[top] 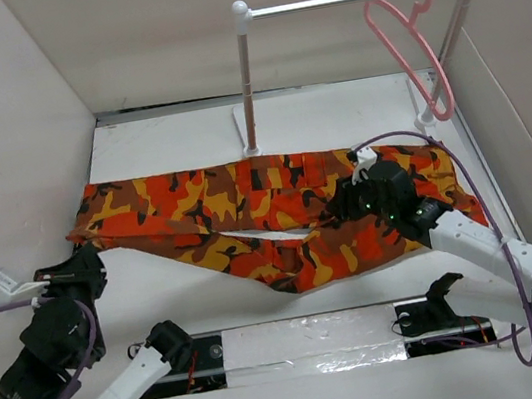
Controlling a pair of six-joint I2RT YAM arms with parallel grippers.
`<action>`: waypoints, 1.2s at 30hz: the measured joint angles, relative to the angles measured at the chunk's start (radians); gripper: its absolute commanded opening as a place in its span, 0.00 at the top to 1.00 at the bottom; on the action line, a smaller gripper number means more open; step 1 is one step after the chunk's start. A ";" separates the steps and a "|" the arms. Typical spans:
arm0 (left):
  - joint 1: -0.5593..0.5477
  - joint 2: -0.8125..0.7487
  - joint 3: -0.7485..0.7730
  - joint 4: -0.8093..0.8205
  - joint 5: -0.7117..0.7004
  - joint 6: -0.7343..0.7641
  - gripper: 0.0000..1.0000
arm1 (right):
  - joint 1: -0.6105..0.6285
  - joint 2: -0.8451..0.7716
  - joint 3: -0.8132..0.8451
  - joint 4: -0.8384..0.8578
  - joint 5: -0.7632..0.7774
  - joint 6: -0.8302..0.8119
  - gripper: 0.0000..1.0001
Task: Place the trousers on the hanger
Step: Flatten out the trousers at the center of the board.
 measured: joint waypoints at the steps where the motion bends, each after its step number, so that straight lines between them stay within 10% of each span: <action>1: 0.000 0.008 0.029 -0.043 -0.021 -0.013 1.00 | -0.003 -0.005 0.000 -0.003 0.000 -0.002 0.56; 14: -0.037 -0.174 0.014 -0.154 -0.172 -0.004 0.82 | -0.101 -0.127 -0.085 -0.025 -0.025 -0.003 0.93; 26: -0.040 0.188 -0.073 0.146 -0.073 0.139 0.59 | 0.096 -0.080 -0.077 -0.020 -0.063 -0.024 1.00; 30: -0.040 0.352 -0.142 0.232 0.045 0.138 0.60 | 0.296 0.053 -0.005 0.006 -0.063 -0.048 0.44; 36: -0.045 0.396 -0.310 0.351 0.188 0.114 0.59 | 0.504 0.345 0.193 0.084 -0.089 -0.117 0.26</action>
